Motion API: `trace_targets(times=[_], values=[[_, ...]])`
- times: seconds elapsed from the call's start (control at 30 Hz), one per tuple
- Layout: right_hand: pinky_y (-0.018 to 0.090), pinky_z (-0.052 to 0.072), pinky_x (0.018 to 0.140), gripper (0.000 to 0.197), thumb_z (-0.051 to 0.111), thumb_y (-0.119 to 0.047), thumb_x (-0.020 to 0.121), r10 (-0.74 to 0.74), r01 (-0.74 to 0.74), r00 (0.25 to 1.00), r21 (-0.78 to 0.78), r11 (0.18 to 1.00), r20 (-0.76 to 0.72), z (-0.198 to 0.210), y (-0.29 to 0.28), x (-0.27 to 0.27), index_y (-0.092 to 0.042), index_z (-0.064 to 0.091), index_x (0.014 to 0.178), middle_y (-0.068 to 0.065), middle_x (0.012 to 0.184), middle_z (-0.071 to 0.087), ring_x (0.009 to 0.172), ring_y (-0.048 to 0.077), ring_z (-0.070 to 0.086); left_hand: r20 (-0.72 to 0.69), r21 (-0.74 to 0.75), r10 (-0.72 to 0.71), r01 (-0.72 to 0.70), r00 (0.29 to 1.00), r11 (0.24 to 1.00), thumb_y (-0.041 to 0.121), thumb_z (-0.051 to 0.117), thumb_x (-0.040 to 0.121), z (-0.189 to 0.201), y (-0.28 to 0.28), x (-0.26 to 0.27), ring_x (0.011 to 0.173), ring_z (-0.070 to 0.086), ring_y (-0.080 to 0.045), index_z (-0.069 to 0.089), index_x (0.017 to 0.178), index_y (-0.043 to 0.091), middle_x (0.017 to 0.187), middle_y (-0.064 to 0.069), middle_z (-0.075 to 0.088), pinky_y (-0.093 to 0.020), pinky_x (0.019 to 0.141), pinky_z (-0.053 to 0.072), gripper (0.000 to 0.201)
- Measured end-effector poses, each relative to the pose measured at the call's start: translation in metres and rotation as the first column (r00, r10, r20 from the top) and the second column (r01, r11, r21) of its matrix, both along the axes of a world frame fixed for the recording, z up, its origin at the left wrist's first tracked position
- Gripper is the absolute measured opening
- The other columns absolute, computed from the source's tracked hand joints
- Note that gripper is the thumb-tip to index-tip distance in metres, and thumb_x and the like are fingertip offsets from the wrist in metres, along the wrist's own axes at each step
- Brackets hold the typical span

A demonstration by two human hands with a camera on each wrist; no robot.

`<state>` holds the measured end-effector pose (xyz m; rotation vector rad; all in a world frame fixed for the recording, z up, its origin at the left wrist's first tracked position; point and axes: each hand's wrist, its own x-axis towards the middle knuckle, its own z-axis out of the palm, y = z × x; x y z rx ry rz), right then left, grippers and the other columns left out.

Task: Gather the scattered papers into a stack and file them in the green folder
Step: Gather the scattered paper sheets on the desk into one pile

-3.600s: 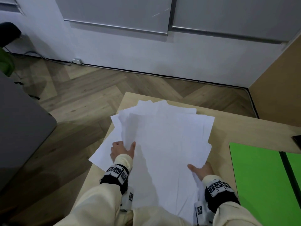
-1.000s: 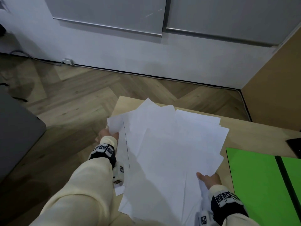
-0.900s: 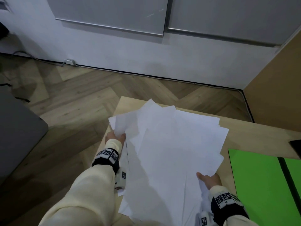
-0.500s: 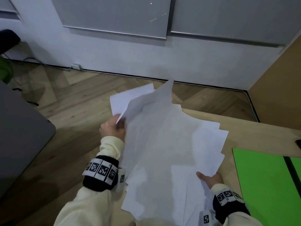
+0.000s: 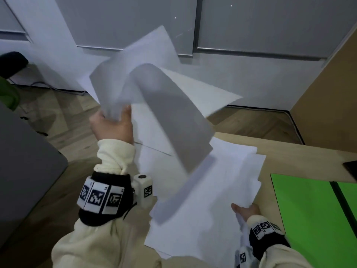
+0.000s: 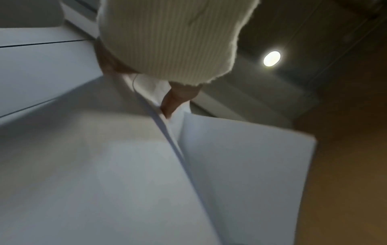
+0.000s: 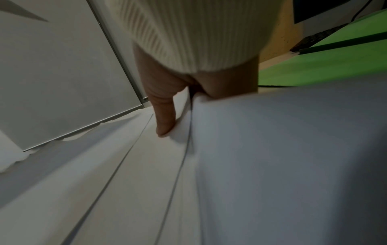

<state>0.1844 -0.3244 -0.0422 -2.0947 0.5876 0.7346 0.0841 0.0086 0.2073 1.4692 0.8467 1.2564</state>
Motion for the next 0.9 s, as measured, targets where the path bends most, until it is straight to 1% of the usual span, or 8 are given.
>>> trace_targets(times=[0.13, 0.2, 0.33, 0.4, 0.5, 0.57, 0.7, 0.9], values=[[0.043, 0.038, 0.107, 0.083, 0.077, -0.021, 0.074, 0.026, -0.026, 1.0, 0.001, 1.0, 0.001, -0.002, -0.002, -0.002, 0.01, 0.035, 0.138, 0.023, 0.144, 0.042, 0.129, 0.038, 0.045, -0.201, -0.266, -0.052, -0.003, 0.978, 0.964, 0.009, 0.075, 0.072, -0.07, 0.0, 0.01, 0.09, 0.062, -0.019, 0.062, 0.09, 0.007, 0.097, -0.014, 0.064, -0.031, 0.079, 0.049, 0.022], [0.041, 0.034, 0.11, 0.077, 0.071, -0.021, 0.079, 0.026, -0.026, 1.0, 0.01, 1.0, 0.009, -0.005, -0.005, 0.0, 0.009, 0.033, 0.139, 0.022, 0.146, 0.038, 0.132, 0.038, 0.041, -0.333, -0.438, -0.174, 0.012, 0.927, 0.899, 0.006, 0.073, 0.073, -0.117, -0.008, 0.007, 0.094, 0.059, -0.023, 0.054, 0.116, -0.005, 0.115, -0.023, 0.063, -0.033, 0.085, 0.048, 0.048], [0.04, 0.033, 0.11, 0.064, 0.064, -0.023, 0.086, 0.114, -0.114, 0.993, -0.001, 0.993, 0.029, -0.006, -0.013, -0.001, 0.008, 0.038, 0.136, 0.021, 0.144, 0.043, 0.132, 0.036, 0.042, -0.662, -0.573, -0.476, 0.019, 0.579, 0.819, 0.008, 0.073, 0.07, -0.184, -0.027, -0.011, 0.115, 0.058, -0.034, 0.044, 0.13, 0.002, 0.128, -0.019, 0.057, -0.041, 0.096, 0.048, 0.067], [0.039, 0.037, 0.107, 0.068, 0.072, -0.02, 0.079, 0.24, -0.24, 0.971, 0.001, 0.971, 0.005, -0.004, -0.018, -0.001, 0.005, 0.042, 0.135, 0.018, 0.139, 0.049, 0.128, 0.033, 0.048, -0.648, -0.648, -0.567, 0.023, 0.508, 0.761, 0.008, 0.076, 0.065, -0.213, -0.032, -0.017, 0.113, 0.06, -0.034, 0.046, 0.13, -0.001, 0.125, -0.019, 0.06, -0.042, 0.097, 0.05, 0.072], [0.036, 0.036, 0.108, 0.084, 0.076, -0.027, 0.072, 0.577, -0.595, 0.8, -0.1, 0.797, -0.166, 0.009, -0.024, -0.001, -0.006, 0.033, 0.141, 0.009, 0.144, 0.045, 0.132, 0.026, 0.044, -0.486, -0.752, -0.537, -0.018, 0.69, 0.658, 0.019, 0.086, 0.052, -0.236, -0.035, -0.022, 0.1, 0.067, -0.036, 0.057, 0.12, -0.005, 0.114, -0.021, 0.067, -0.048, 0.095, 0.052, 0.078], [0.033, 0.033, 0.11, 0.079, 0.072, -0.021, 0.077, 0.665, -0.689, 0.722, -0.118, 0.715, -0.192, 0.015, -0.028, 0.001, -0.01, 0.029, 0.143, 0.006, 0.146, 0.041, 0.136, 0.024, 0.039, -0.495, -0.747, -0.462, -0.09, 0.736, 0.658, 0.024, 0.085, 0.058, -0.241, -0.033, -0.022, 0.1, 0.066, -0.038, 0.058, 0.119, -0.003, 0.113, -0.019, 0.067, -0.048, 0.096, 0.051, 0.072], [0.037, 0.034, 0.107, 0.081, 0.069, -0.004, 0.077, 0.569, -0.569, 0.821, -0.006, 0.822, 0.052, 0.013, -0.035, 0.006, -0.011, 0.02, 0.141, 0.011, 0.14, 0.043, 0.133, 0.027, 0.04, -0.551, -0.701, -0.443, -0.103, 0.707, 0.706, 0.026, 0.083, 0.062, -0.242, -0.031, -0.021, 0.097, 0.067, -0.038, 0.06, 0.115, 0.001, 0.11, -0.019, 0.069, -0.047, 0.092, 0.054, 0.063], [0.03, 0.04, 0.092, 0.044, 0.063, 0.005, 0.082, 0.421, -0.45, 0.89, 0.184, 0.874, 0.176, 0.008, -0.035, -0.002, -0.007, 0.051, 0.123, 0.004, 0.114, 0.057, 0.113, 0.018, 0.052, -0.547, -0.667, -0.322, -0.17, 0.773, 0.725, 0.024, 0.075, 0.073, -0.235, -0.035, -0.018, 0.105, 0.063, -0.04, 0.058, 0.119, 0.001, 0.116, -0.022, 0.067, -0.045, 0.096, 0.05, 0.054]])
